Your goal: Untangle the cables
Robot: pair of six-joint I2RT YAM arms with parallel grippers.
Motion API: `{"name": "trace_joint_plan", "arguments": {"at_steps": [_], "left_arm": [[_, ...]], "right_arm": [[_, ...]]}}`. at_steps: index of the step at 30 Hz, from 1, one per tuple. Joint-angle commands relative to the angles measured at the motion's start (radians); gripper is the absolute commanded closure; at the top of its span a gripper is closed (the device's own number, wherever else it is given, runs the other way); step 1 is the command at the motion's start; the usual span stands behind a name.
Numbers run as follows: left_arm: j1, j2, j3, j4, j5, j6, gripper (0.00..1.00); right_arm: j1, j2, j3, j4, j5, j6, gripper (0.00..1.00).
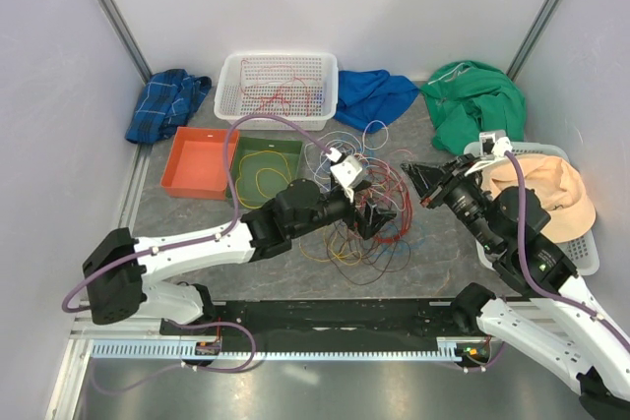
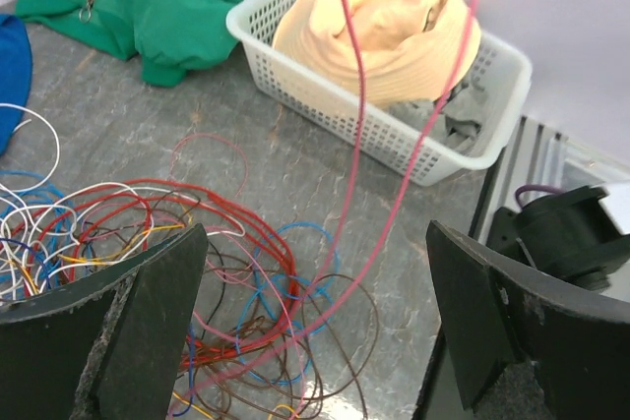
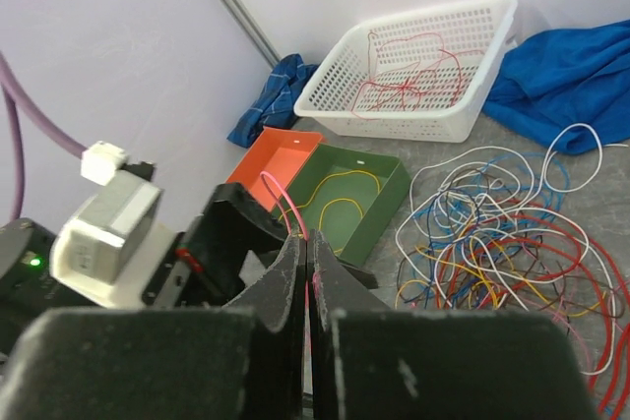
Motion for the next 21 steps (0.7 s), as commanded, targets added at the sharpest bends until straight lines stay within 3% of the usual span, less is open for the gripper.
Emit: {"name": "trace_joint_plan", "arguments": {"at_steps": [1,2,3,5,6,10,11,12,13,14,17,21], "left_arm": [[-0.002,0.048,0.064,0.069,-0.008,0.095,0.02],[-0.003,0.05,0.067,0.066,-0.005,0.101,0.07],[-0.002,0.051,0.076,0.062,0.007,0.122,0.27],[-0.003,0.042,0.083,0.046,0.007,0.133,0.56],[-0.002,0.037,0.086,0.04,0.001,0.141,0.85],[0.0,0.011,0.113,-0.033,-0.021,0.155,0.98],[0.0,0.005,0.119,-0.047,-0.021,0.159,0.98],[0.0,-0.007,0.126,-0.067,-0.024,0.161,0.98],[0.0,-0.015,0.127,-0.072,-0.024,0.164,0.98],[0.0,-0.022,0.132,-0.076,-0.031,0.167,0.98],[0.009,-0.058,0.179,-0.13,-0.105,0.172,0.98],[0.069,-0.055,0.37,-0.286,-0.181,0.146,0.98]], "right_arm": [[0.002,0.004,0.04,0.013,-0.039,0.013,1.0],[0.002,0.002,0.04,0.013,-0.037,0.015,1.0],[0.002,-0.002,0.04,0.01,-0.036,0.01,1.0],[0.002,-0.01,0.04,0.004,-0.024,0.01,1.0],[0.002,-0.019,0.042,0.001,-0.019,0.007,1.0],[0.0,-0.044,0.039,-0.011,0.004,-0.001,1.0],[0.002,-0.048,0.036,-0.013,0.01,-0.001,0.95],[0.002,-0.061,0.033,-0.013,0.018,-0.002,0.86],[0.002,-0.065,0.03,-0.013,0.021,-0.004,0.7],[0.002,-0.067,0.03,-0.025,0.032,-0.004,0.35],[0.0,-0.078,0.033,-0.071,0.09,-0.001,0.02],[0.002,-0.126,0.011,-0.11,0.183,0.014,0.02]]}}
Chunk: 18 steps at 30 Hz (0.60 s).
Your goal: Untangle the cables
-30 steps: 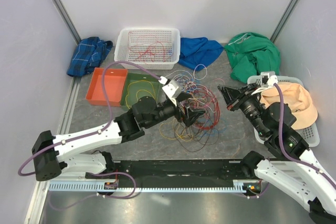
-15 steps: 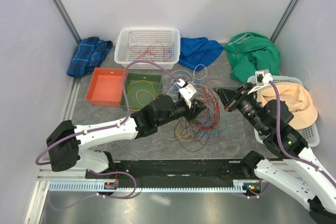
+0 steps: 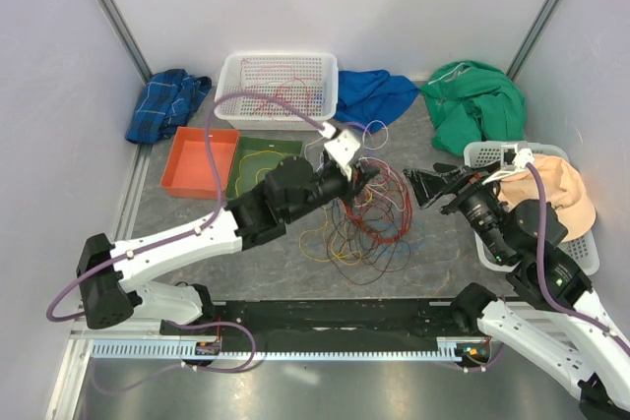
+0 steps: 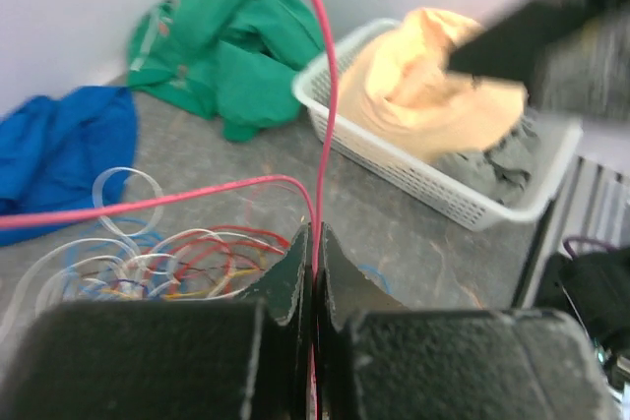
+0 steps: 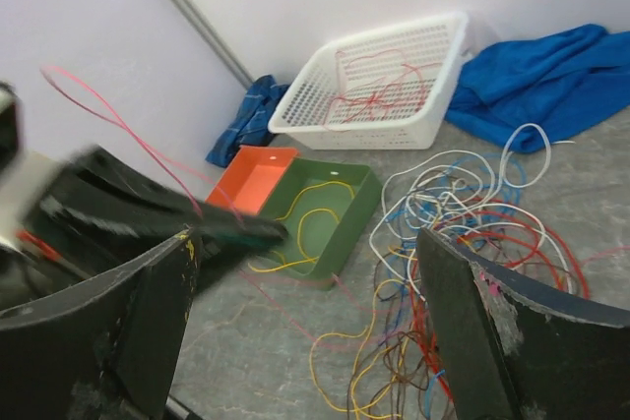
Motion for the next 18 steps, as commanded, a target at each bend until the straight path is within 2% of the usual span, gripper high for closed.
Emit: {"name": "trace_joint_plan", "arguments": {"at_steps": [1,4,7,10,14,18], "left_arm": [[0.091,-0.016,0.234,-0.175,-0.118,0.015,0.98],[0.177,0.032,0.398,-0.293,-0.138,-0.026,0.98],[0.264,0.061,0.53,-0.321,-0.111,-0.079,0.98],[0.303,0.099,0.646,-0.329,-0.109,-0.086,0.98],[0.325,0.17,0.835,-0.332,-0.161,-0.021,0.98],[0.397,0.303,0.998,-0.375,-0.207,-0.04,0.98]], "right_arm": [[0.002,-0.055,-0.003,-0.046,0.138,0.016,0.02],[0.002,-0.091,-0.023,-0.049,0.159,0.013,0.02],[0.0,-0.113,-0.035,-0.051,0.17,0.004,0.02],[0.002,-0.116,-0.052,-0.052,0.159,-0.007,0.02],[0.002,-0.11,-0.095,-0.049,0.138,0.012,0.02],[0.002,-0.096,-0.143,-0.036,0.092,0.038,0.02]]}}
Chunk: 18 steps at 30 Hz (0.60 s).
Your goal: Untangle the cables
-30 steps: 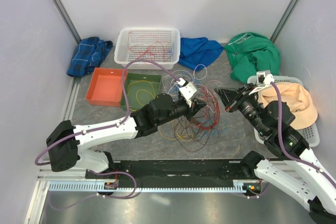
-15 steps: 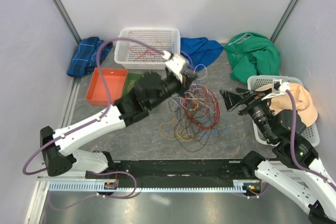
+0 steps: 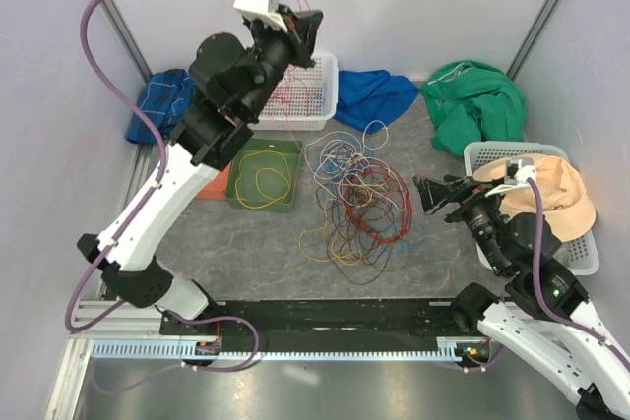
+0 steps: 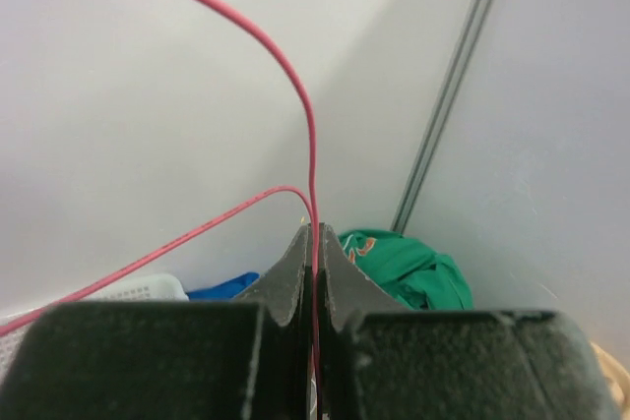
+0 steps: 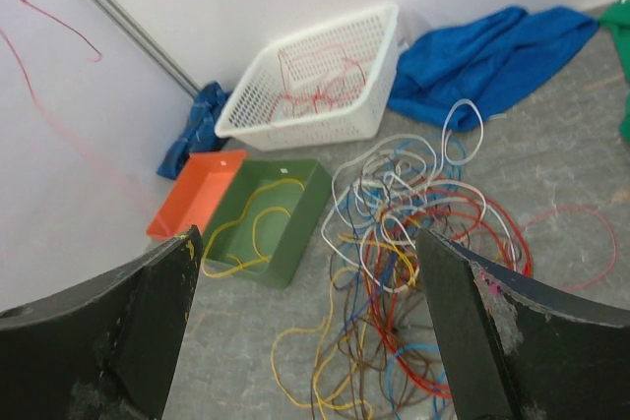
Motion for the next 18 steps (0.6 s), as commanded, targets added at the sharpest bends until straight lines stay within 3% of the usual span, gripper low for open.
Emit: {"name": "trace_joint_plan", "arguments": {"at_steps": [1,6,13,18], "left_arm": [[0.097,0.129,0.173,-0.067,-0.063,-0.006,0.98],[0.18,0.253,0.344,-0.038,-0.064,-0.051,0.98],[0.269,0.416,0.391,0.255,-0.101,-0.022,0.98],[0.31,0.554,0.523,0.361,-0.129,0.038,0.98]], "right_arm": [[0.0,0.018,-0.05,0.016,-0.044,0.027,0.02],[0.002,0.01,-0.116,0.046,-0.056,0.064,0.02],[0.0,-0.011,-0.233,0.108,-0.056,0.088,0.03],[0.002,0.001,-0.29,0.14,-0.05,0.085,0.03]]}}
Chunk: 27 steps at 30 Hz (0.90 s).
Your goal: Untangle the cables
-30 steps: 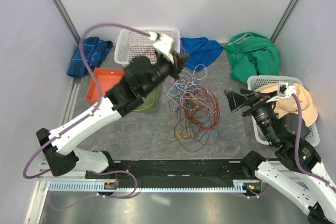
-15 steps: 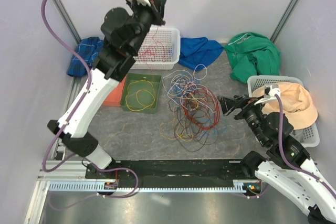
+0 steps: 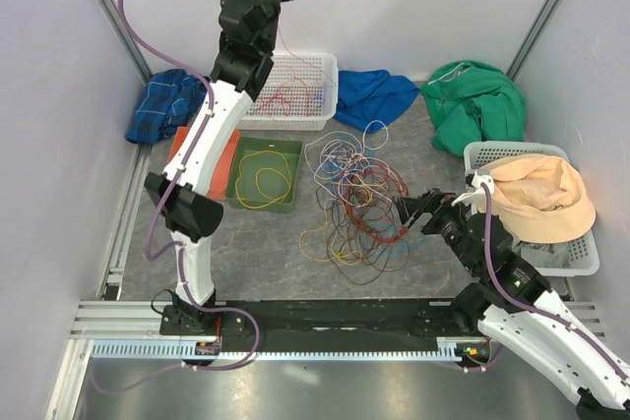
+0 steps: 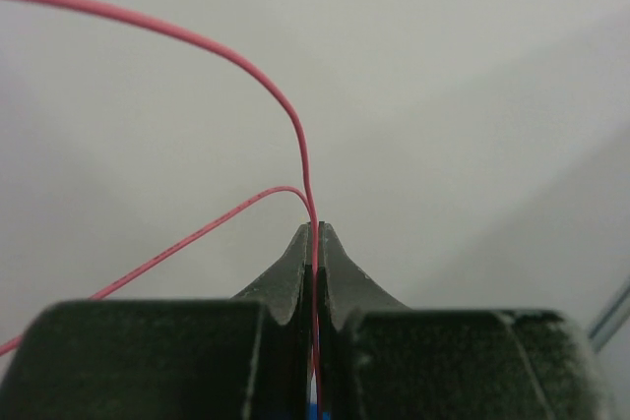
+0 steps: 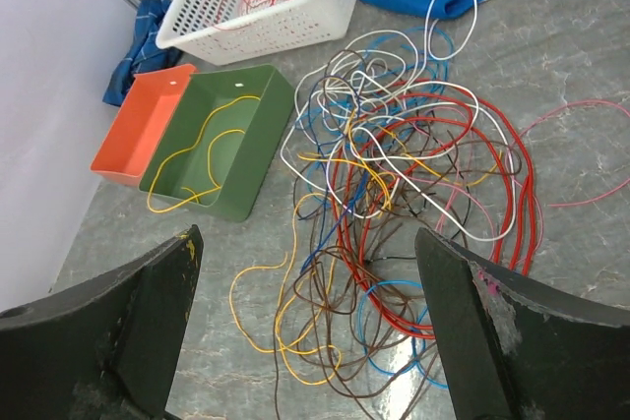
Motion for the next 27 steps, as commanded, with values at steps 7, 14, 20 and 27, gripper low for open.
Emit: {"name": "trace_joint_plan", "arguments": {"at_steps": [7,14,20,27], "left_arm": [[0.078,0.238,0.131,0.301,-0.087,0.067,0.98],[0.15,0.425,0.136,0.275,-0.141,-0.032,0.98],[0.231,0.508,0.163,0.048,-0.032,-0.331,0.8],[0.261,0.421,0.168,-0.214,0.146,-0.53,0.0]], "right_arm": [[0.002,0.018,-0.143,0.167,-0.022,0.045,0.03],[0.002,0.108,-0.166,0.208,-0.008,0.02,0.02],[0.002,0.17,-0.172,0.242,-0.02,0.02,0.02],[0.002,0.225,-0.187,0.325,-0.082,0.075,0.02]]}}
